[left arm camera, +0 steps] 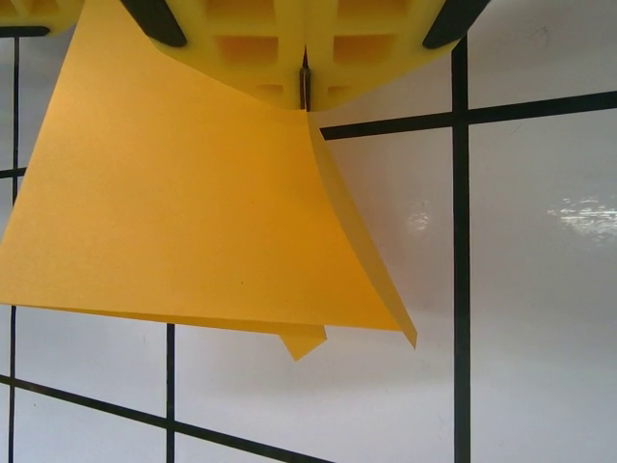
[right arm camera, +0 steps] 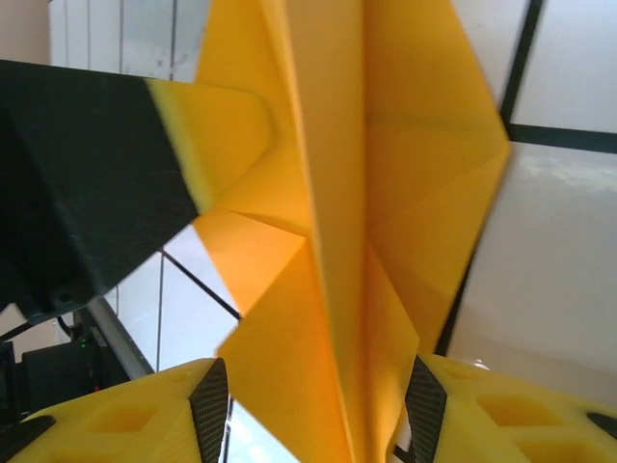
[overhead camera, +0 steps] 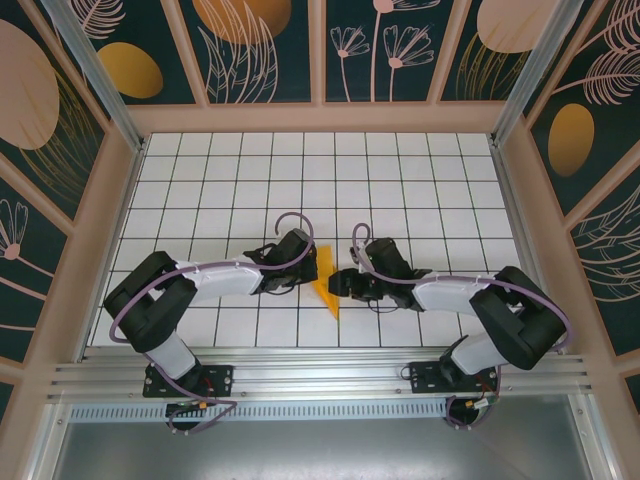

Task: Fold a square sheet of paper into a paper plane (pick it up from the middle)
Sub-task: Turn over the paper plane at the center of the table, then move the paper plane to the center of the table.

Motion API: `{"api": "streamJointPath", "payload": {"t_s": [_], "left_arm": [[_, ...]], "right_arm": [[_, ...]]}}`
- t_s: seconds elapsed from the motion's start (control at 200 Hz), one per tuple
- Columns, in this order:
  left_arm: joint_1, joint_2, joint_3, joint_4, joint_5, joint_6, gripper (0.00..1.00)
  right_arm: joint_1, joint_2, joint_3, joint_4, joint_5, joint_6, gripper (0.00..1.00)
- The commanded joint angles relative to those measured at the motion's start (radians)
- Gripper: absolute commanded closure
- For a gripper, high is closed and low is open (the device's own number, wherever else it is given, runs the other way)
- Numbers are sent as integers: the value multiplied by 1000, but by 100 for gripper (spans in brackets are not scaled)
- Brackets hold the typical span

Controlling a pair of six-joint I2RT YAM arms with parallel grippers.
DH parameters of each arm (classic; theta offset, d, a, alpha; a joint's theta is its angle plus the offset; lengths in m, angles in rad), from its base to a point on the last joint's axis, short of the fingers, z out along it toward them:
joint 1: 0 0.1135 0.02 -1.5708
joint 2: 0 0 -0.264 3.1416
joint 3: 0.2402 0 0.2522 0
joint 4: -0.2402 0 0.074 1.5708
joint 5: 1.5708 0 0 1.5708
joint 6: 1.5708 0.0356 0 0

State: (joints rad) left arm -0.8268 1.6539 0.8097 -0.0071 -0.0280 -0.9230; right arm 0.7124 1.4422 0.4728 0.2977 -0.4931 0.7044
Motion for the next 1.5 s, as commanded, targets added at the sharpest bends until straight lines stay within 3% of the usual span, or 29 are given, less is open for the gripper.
{"api": "streamJointPath", "payload": {"t_s": [0.0,0.25,0.435,0.59,0.831,0.981,1.091,1.206,1.346,1.496], "left_arm": [[-6,-16,-9,14,-5,-9,99],[-5,-11,-8,13,-3,-9,98],[-6,-9,-6,13,0,-8,98],[-6,-9,-9,13,4,-10,97],[-6,-27,-13,10,4,-19,95],[-6,-81,-13,17,3,-31,86],[-6,-143,-10,16,-20,-35,67],[-6,-230,-24,4,-102,-46,41],[-4,-333,-82,-12,-217,-66,32],[-2,-408,-143,-24,-280,-90,31]], "right_arm": [[12,18,36,31,-24,-31,48],[27,46,62,13,-9,-45,48],[38,87,89,-23,33,-69,58],[53,130,120,-54,70,-90,61],[76,161,160,-112,133,-107,78],[87,137,209,-206,214,-123,92],[85,88,274,-333,341,-143,95],[79,88,388,-542,547,-158,97],[52,142,494,-691,666,-159,96],[25,255,592,-743,651,-161,92]]}}
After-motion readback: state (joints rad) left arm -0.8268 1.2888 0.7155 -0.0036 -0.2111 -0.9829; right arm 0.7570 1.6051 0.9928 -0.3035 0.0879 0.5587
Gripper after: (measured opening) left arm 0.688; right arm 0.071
